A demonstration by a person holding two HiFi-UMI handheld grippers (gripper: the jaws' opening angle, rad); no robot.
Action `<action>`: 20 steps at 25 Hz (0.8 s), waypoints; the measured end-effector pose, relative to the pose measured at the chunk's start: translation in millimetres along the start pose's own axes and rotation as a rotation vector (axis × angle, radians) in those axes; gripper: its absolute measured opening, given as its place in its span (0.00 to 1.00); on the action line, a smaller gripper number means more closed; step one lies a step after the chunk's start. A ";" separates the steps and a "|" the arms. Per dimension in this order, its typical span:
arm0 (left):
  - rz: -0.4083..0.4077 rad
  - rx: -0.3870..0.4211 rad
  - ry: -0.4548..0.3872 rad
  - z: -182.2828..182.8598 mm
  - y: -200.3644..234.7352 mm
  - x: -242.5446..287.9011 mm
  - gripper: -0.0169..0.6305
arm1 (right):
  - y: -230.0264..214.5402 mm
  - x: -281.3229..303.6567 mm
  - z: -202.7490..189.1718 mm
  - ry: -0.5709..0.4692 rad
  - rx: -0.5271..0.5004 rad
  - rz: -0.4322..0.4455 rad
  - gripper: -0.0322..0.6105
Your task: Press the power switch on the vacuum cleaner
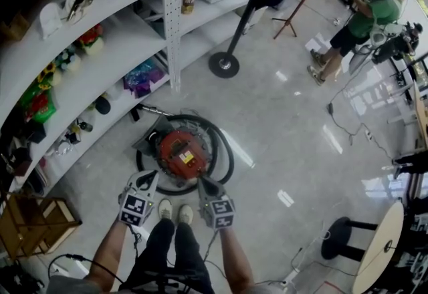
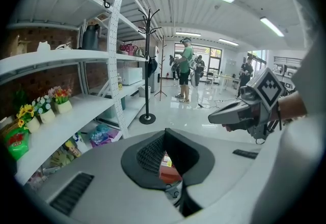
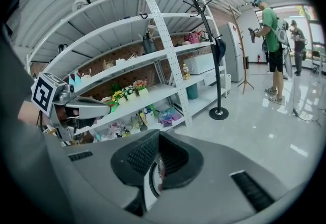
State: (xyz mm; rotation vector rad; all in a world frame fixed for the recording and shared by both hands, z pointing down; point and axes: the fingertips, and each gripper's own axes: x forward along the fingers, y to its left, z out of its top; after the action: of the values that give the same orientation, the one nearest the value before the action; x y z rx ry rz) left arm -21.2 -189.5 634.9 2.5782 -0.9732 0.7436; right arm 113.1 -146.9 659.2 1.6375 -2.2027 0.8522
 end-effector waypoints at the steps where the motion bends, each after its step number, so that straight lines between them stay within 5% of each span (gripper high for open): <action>1: 0.001 0.006 -0.006 2.8 -0.3 -0.9 0.04 | 0.4 -1.9 1.9 -0.003 0.000 -0.002 0.07; 20: 0.033 0.080 -0.070 42.5 -8.6 -34.7 0.04 | 25.2 -41.3 30.5 -0.054 -0.013 -0.003 0.07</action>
State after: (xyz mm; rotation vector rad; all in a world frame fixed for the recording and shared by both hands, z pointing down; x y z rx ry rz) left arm -22.1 -183.1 579.8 2.6791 -1.0297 0.7194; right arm 107.0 -128.2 605.5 1.6770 -2.2362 0.8001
